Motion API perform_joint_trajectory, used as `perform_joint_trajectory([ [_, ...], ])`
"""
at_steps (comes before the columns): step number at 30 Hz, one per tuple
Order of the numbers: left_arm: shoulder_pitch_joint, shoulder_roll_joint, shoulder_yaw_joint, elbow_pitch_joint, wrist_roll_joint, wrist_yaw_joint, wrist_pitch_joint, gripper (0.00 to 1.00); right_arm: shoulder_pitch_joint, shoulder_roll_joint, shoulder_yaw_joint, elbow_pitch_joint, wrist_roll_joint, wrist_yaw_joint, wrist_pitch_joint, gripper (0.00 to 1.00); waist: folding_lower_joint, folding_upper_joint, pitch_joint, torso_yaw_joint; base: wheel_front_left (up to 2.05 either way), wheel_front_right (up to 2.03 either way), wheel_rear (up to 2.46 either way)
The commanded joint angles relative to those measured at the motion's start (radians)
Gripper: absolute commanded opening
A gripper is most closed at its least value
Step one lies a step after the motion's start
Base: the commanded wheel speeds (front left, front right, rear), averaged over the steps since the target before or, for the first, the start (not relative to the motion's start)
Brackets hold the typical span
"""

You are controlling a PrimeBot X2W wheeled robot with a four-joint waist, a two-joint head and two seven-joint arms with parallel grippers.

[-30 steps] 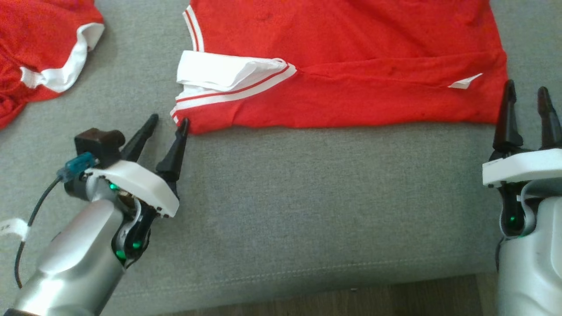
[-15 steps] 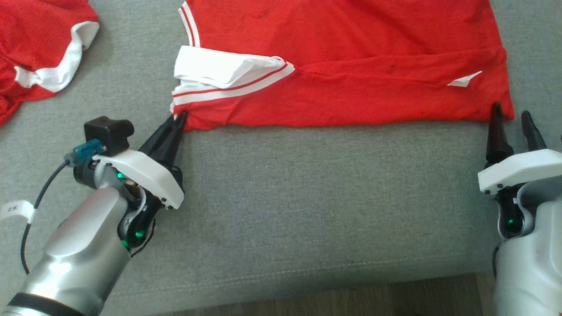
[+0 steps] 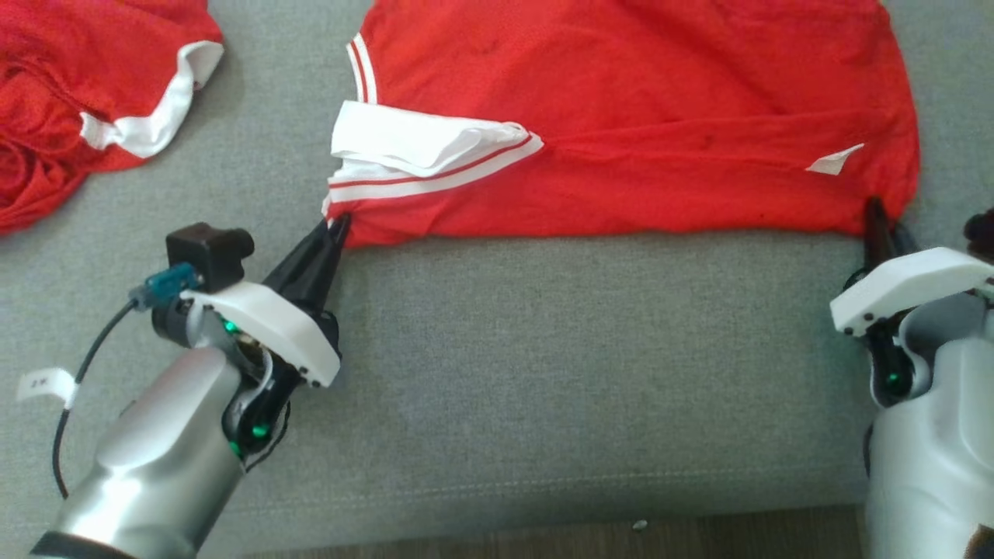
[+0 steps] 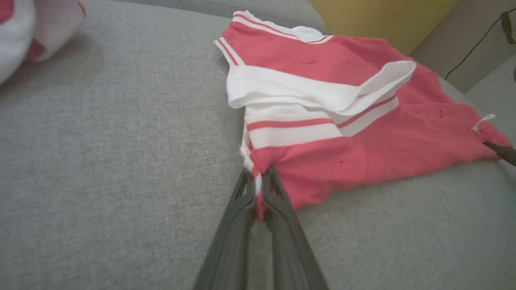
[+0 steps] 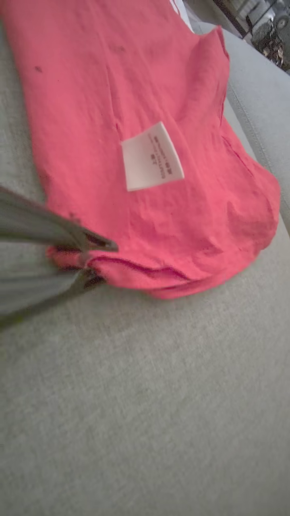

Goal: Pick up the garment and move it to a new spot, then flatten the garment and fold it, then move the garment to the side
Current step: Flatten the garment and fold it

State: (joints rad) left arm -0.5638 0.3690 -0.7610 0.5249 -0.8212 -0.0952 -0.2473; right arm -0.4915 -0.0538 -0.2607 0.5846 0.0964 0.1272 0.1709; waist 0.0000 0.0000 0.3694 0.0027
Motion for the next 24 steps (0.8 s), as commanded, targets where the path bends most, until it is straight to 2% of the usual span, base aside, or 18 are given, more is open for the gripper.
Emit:
perform_joint_trajectory([
  [1,0.004,0.033,0.038,-0.027,-0.005,-0.005,-0.010,0.00,0.018,-0.010,0.028,-0.034,0.003,0.003,0.006,0.00,0.0000,0.0000,-0.013,0.001,0.00,0.00,0.00],
  [6,0.065,0.080,0.036,-0.104,-0.030,-0.011,0.008,0.00,0.084,-0.063,0.081,-0.111,0.083,0.003,0.070,0.00,0.0000,0.0000,-0.057,-0.009,0.00,0.00,0.00],
  [9,0.130,0.123,0.036,-0.191,-0.053,0.008,0.042,0.00,0.148,-0.112,0.104,-0.175,0.133,0.003,0.127,0.00,0.0000,0.0000,-0.081,-0.014,0.00,0.00,0.00],
  [13,0.243,0.183,0.036,-0.348,-0.096,0.060,0.098,0.00,0.248,-0.170,0.108,-0.278,0.173,0.003,0.198,0.00,0.0000,0.0000,-0.098,-0.019,0.00,0.00,0.00],
  [18,0.357,0.245,0.023,-0.522,-0.115,0.149,0.160,0.00,0.360,-0.204,0.087,-0.394,0.199,0.003,0.305,0.00,0.0000,0.0000,-0.090,-0.013,0.00,0.00,0.00],
  [24,0.394,0.281,0.000,-0.593,-0.110,0.182,0.209,0.00,0.398,-0.217,0.085,-0.446,0.146,0.003,0.374,0.00,0.0000,0.0000,-0.074,-0.008,0.00,0.00,0.00],
])
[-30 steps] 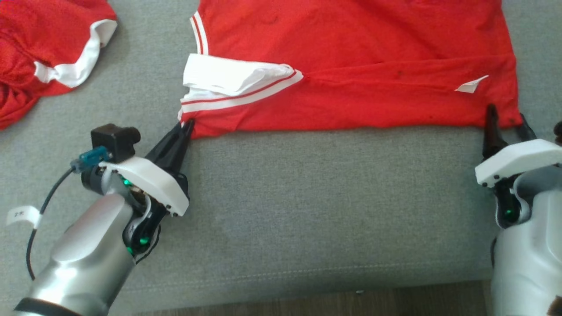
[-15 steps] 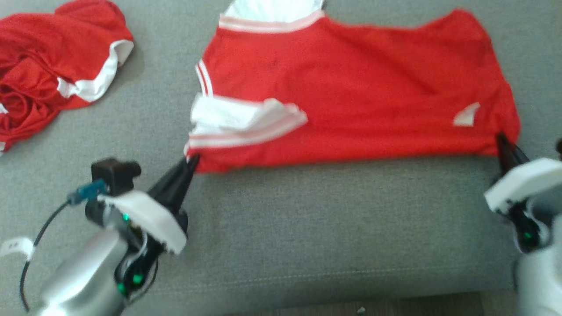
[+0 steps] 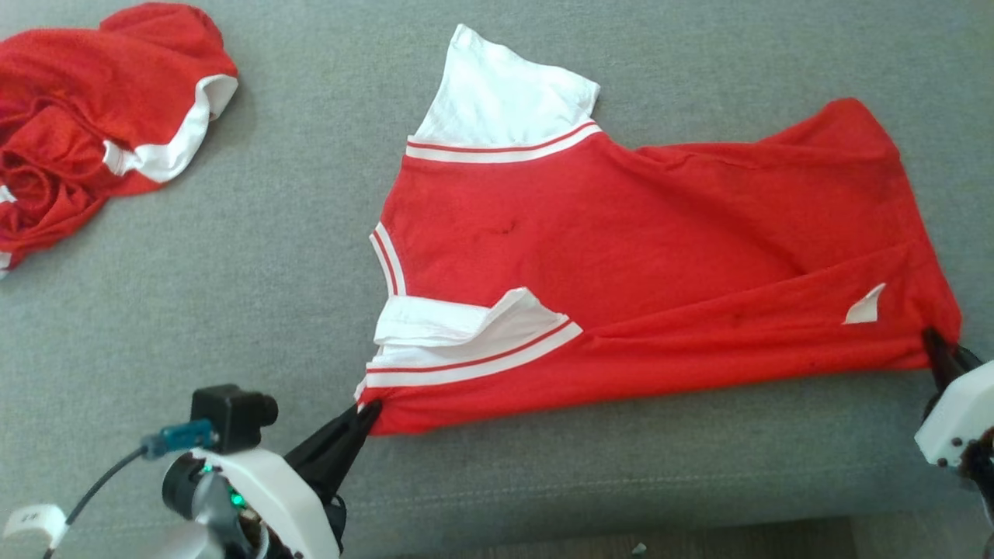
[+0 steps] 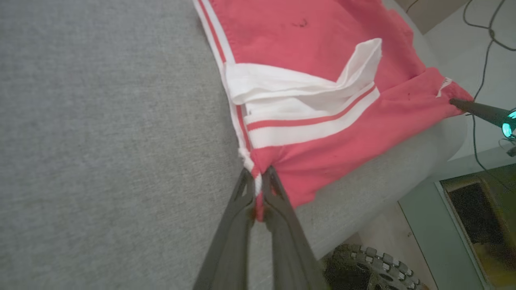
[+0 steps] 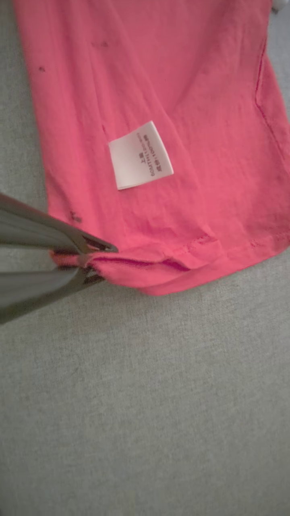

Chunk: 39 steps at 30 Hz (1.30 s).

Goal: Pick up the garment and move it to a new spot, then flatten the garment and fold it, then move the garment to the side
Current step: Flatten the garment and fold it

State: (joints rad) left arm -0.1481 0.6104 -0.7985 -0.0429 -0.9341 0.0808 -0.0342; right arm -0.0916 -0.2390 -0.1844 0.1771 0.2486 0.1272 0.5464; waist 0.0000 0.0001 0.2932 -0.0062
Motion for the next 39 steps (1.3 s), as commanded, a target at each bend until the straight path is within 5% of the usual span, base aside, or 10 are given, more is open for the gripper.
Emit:
perform_joint_trajectory([
  [1,-0.020,0.041,0.033,-0.028,0.000,0.009,0.008,0.00,-0.003,-0.029,0.007,-0.041,-0.023,0.003,0.005,0.40,0.0000,-0.0001,0.004,0.003,0.00,0.00,0.00],
  [2,-0.020,0.043,0.028,-0.028,0.001,0.012,0.019,0.00,-0.004,-0.025,0.005,-0.044,-0.040,0.003,0.008,1.00,0.0000,-0.0001,0.006,0.004,0.00,0.00,0.00],
  [3,-0.023,0.045,0.024,-0.028,0.004,0.015,0.029,0.58,-0.005,-0.021,0.011,-0.047,-0.051,0.003,0.016,1.00,0.0000,-0.0001,0.008,0.005,0.00,0.00,0.00],
  [4,-0.025,0.046,0.022,-0.029,0.007,0.019,0.033,1.00,-0.003,-0.015,0.020,-0.051,-0.050,0.003,0.033,1.00,0.0000,-0.0001,0.009,0.005,0.00,0.00,0.00],
  [10,-0.073,0.112,0.064,-0.076,0.032,0.024,0.035,1.00,0.019,-0.016,0.020,-0.169,-0.071,0.003,0.075,1.00,0.0000,-0.0001,0.016,0.006,0.00,0.00,0.00],
  [16,-0.337,0.215,0.183,-0.114,0.052,-0.006,0.125,1.00,-0.022,0.004,0.052,-0.315,-0.096,0.003,0.072,1.00,0.0000,-0.0001,0.063,0.000,0.00,0.00,0.00],
  [26,-0.851,0.073,0.164,0.134,-0.009,-0.130,0.431,1.00,-0.228,0.052,0.162,-0.315,-0.145,0.003,-0.049,1.00,0.0000,-0.0001,0.228,-0.095,0.00,0.00,0.00],
  [32,-0.991,-0.009,0.117,0.337,0.028,-0.162,0.467,1.00,-0.293,0.080,0.215,-0.232,-0.152,0.003,-0.220,1.00,0.0000,-0.0001,0.294,-0.150,0.00,0.00,0.00],
  [39,-1.091,-0.024,0.064,0.500,0.109,-0.188,0.449,1.00,-0.329,0.111,0.264,-0.135,-0.145,0.003,-0.344,1.00,0.0000,-0.0001,0.343,-0.214,0.00,0.00,0.00],
])
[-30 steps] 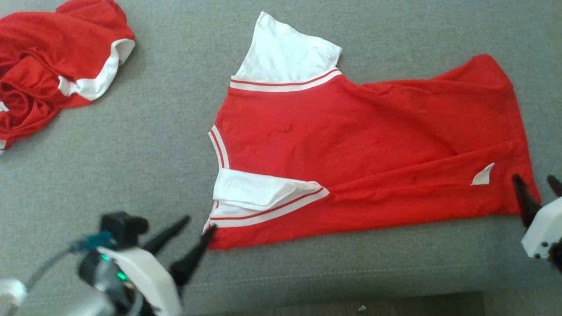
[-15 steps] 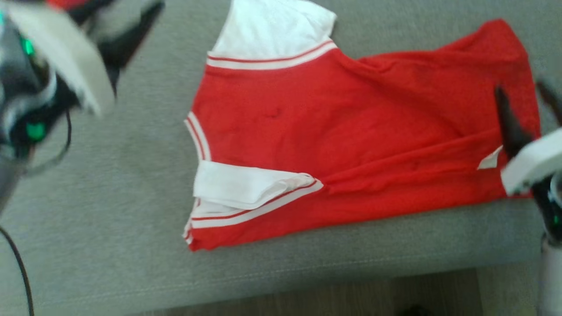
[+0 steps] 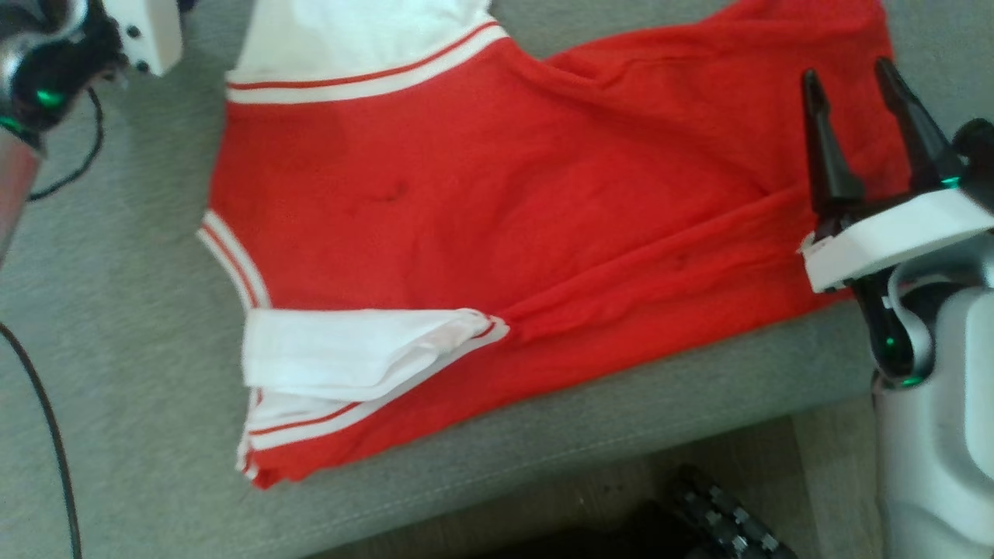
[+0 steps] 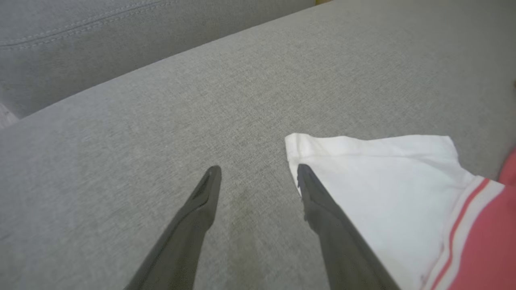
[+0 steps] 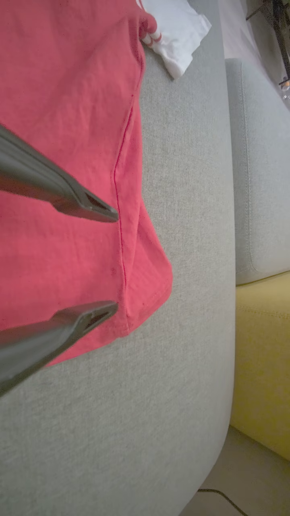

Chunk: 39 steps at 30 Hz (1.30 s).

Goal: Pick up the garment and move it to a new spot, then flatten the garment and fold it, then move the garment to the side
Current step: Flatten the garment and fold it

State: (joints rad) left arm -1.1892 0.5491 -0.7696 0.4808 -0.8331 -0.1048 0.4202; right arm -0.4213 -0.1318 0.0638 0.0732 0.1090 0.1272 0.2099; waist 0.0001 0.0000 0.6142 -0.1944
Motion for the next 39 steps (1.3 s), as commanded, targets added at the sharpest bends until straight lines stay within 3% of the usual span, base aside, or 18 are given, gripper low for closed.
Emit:
perform_joint_trajectory([
  [1,-0.059,0.038,0.028,-0.008,0.014,-0.006,-0.008,1.00,-0.002,0.007,0.020,-0.022,-0.002,0.003,-0.018,1.00,-0.0001,0.0000,0.027,-0.033,0.00,0.00,0.00],
  [12,-0.105,0.052,-0.038,0.057,0.009,-0.024,0.008,0.98,0.001,0.025,0.001,0.028,0.001,0.003,-0.068,1.00,-0.0001,0.0000,0.044,-0.090,0.00,0.00,0.00],
  [14,-0.107,0.055,-0.051,0.059,-0.002,-0.025,0.013,0.53,0.000,0.027,-0.003,0.034,0.002,0.003,-0.070,1.00,-0.0001,0.0000,0.044,-0.092,0.00,0.00,0.00],
  [15,-0.108,0.055,-0.059,0.056,-0.011,-0.025,0.020,0.47,0.000,0.027,-0.005,0.035,0.002,0.003,-0.071,1.00,-0.0001,0.0000,0.044,-0.092,0.00,0.00,0.00],
  [17,-0.107,0.062,-0.089,0.036,-0.031,-0.025,0.045,0.08,-0.001,0.028,-0.010,0.038,0.003,0.003,-0.071,1.00,-0.0001,0.0000,0.044,-0.090,0.00,0.00,0.00],
  [18,-0.108,0.068,-0.103,0.023,-0.041,-0.025,0.056,0.00,-0.001,0.027,-0.012,0.039,0.002,0.003,-0.069,1.00,-0.0001,0.0000,0.043,-0.089,0.00,0.00,0.00],
  [26,-0.131,0.100,-0.154,-0.015,-0.072,-0.026,-0.013,0.00,-0.116,0.022,-0.001,0.087,0.012,0.003,-0.002,1.00,-0.0001,0.0000,0.020,-0.079,0.00,0.00,0.00],
  [34,-0.140,0.097,-0.197,-0.031,-0.075,-0.026,-0.103,0.00,-0.337,-0.051,0.008,0.258,-0.063,0.003,0.231,1.00,-0.0001,0.0000,-0.016,-0.035,0.00,0.00,0.00],
  [39,-0.148,0.105,-0.227,-0.050,-0.089,-0.026,-0.139,0.00,-0.444,-0.085,0.049,0.359,-0.050,0.003,0.340,1.00,-0.0001,0.0000,-0.034,-0.009,0.00,0.00,0.00],
])
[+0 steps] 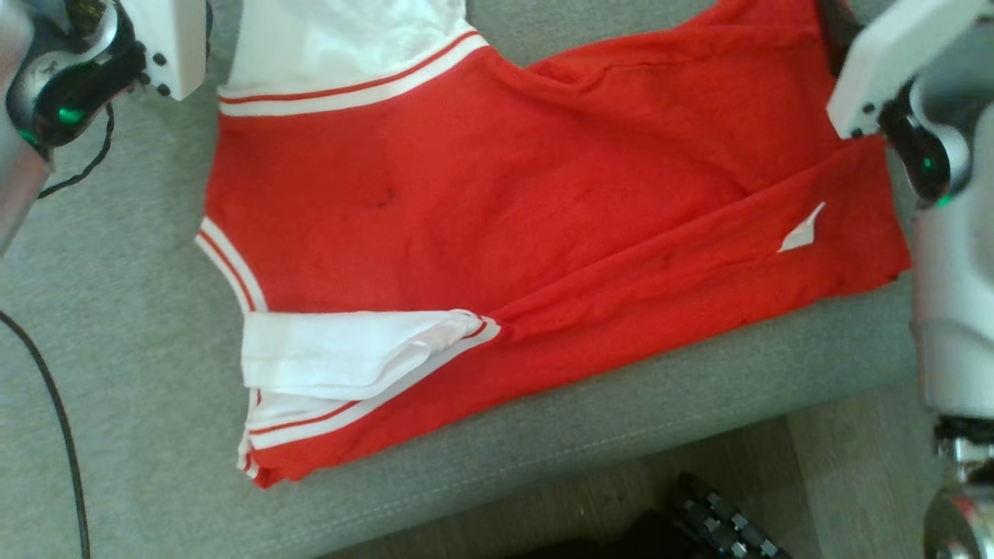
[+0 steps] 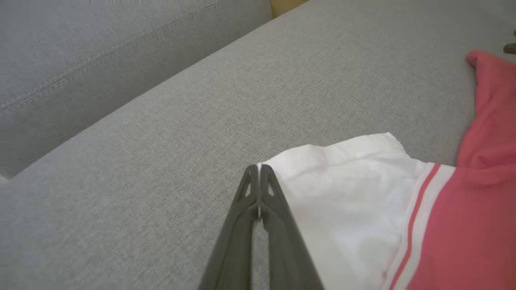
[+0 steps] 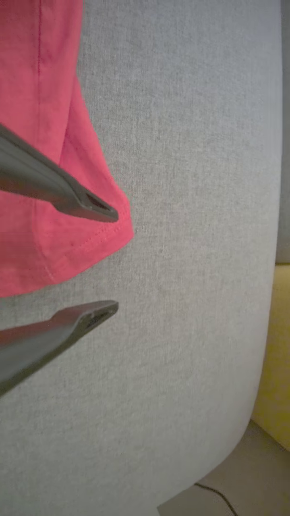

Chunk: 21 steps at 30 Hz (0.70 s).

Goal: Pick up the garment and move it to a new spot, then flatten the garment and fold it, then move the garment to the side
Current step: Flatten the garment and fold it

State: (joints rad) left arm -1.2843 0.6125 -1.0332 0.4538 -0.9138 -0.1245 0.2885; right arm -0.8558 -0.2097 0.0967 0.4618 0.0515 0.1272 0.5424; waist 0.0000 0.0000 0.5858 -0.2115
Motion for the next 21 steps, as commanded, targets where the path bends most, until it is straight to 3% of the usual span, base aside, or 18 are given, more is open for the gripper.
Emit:
perform_joint_trajectory([
  [1,-0.054,0.042,0.032,-0.025,-0.013,-0.006,-0.012,0.00,-0.025,-0.013,0.029,-0.008,0.013,0.003,0.031,1.00,0.0000,0.0000,-0.008,0.013,0.00,0.00,0.00],
  [8,-0.065,0.046,0.001,-0.026,-0.038,-0.006,-0.043,0.00,-0.101,-0.048,0.096,0.100,0.040,0.003,0.107,0.97,0.0000,0.0000,-0.013,0.043,0.00,0.00,0.00],
  [9,-0.066,0.047,-0.002,-0.023,-0.040,-0.006,-0.048,0.00,-0.107,-0.050,0.099,0.111,0.043,0.003,0.109,0.64,0.0000,0.0000,-0.015,0.047,0.00,0.00,0.00],
  [10,-0.067,0.048,-0.005,-0.020,-0.042,-0.006,-0.052,0.00,-0.113,-0.053,0.102,0.123,0.045,0.003,0.111,0.42,0.0000,0.0000,-0.016,0.049,0.00,0.00,0.00],
  [11,-0.067,0.048,-0.005,-0.020,-0.042,-0.006,-0.052,0.00,-0.113,-0.053,0.102,0.123,0.045,0.003,0.111,0.42,0.0000,0.0000,-0.016,0.049,0.00,0.00,0.00],
  [12,-0.069,0.048,-0.007,-0.017,-0.044,-0.006,-0.058,0.00,-0.119,-0.056,0.106,0.132,0.047,0.003,0.110,0.07,0.0000,0.0000,-0.016,0.052,0.00,0.00,0.00],
  [13,-0.071,0.049,-0.008,-0.013,-0.044,-0.006,-0.065,0.00,-0.125,-0.059,0.110,0.140,0.049,0.003,0.109,0.00,0.0000,0.0000,-0.016,0.054,0.00,0.00,0.00],
  [18,-0.083,0.051,-0.013,0.001,-0.046,-0.006,-0.103,0.00,-0.147,-0.077,0.127,0.167,0.069,0.003,0.086,0.00,0.0000,0.0000,-0.019,0.062,0.00,0.00,0.00],
  [21,-0.100,0.051,-0.003,0.012,-0.019,-0.006,-0.181,0.00,-0.159,-0.088,0.123,0.175,0.075,0.003,0.043,0.00,0.0000,0.0000,-0.020,0.065,0.00,0.00,0.00],
])
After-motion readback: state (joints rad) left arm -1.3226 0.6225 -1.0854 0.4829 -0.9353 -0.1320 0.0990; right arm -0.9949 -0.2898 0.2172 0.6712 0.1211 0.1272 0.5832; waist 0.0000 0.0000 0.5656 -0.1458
